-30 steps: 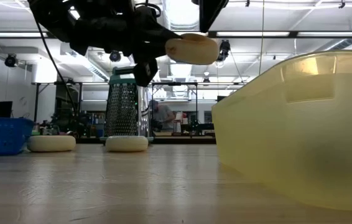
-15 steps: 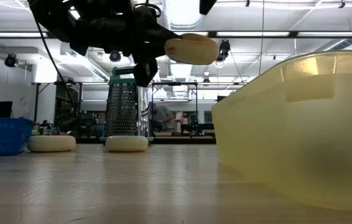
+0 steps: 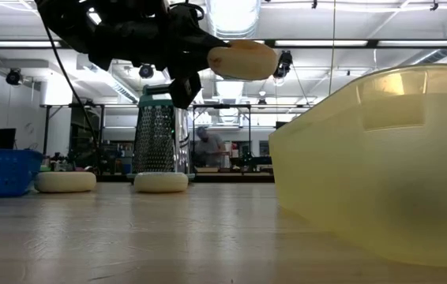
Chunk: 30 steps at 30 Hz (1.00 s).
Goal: Pick & Place Food Item
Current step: Put the top orange donut into the blue bin
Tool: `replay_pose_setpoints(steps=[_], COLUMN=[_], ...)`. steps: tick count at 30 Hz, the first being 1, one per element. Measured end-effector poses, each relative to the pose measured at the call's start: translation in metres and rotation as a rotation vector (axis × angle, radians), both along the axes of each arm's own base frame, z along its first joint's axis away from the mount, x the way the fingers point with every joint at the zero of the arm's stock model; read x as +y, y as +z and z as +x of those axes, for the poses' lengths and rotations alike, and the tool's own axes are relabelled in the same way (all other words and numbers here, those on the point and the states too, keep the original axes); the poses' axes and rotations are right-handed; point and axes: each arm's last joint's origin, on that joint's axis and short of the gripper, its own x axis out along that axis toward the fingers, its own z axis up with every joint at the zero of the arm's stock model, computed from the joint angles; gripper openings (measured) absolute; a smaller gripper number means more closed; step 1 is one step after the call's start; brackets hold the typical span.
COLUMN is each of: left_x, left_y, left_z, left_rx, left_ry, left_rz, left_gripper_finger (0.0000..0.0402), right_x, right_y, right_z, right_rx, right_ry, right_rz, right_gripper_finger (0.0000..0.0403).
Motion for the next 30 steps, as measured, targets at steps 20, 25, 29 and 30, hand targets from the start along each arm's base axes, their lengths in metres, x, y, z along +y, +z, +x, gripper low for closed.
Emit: replay_pose_setpoints(steps=[20,25,29,30], left_x=[0.001,0.001,0.001,0.001], left_y=[0.001,0.0,-0.001,-0.001], left_z=[-0.003,-0.003,-0.003,-0.003], left_rx=[0.019,0.03,0.036,0.039], left_ry=[-0.01,-0.009,-0.006,-0.006], left_rz=[0.02,0.02,0.02,0.02], left_gripper_finger=[0.0058,0.0058,0.0058,0.0058], right_x=[-0.031,-0.04,-0.046,-0.048], right_y=[-0.04,-0.055,-0.07,-0.075], right_z=[-0.088,-0.114,-0.132,-0.135], right_rx=[-0.288,-0.417,-0.49,-0.509], right_ry=[-0.065,-0.068,-0.037,-0.029], right_rz=[0.13,0.182,0.191,0.194], right_gripper_finger=[0.0161,0.0158,0.0157,0.0158])
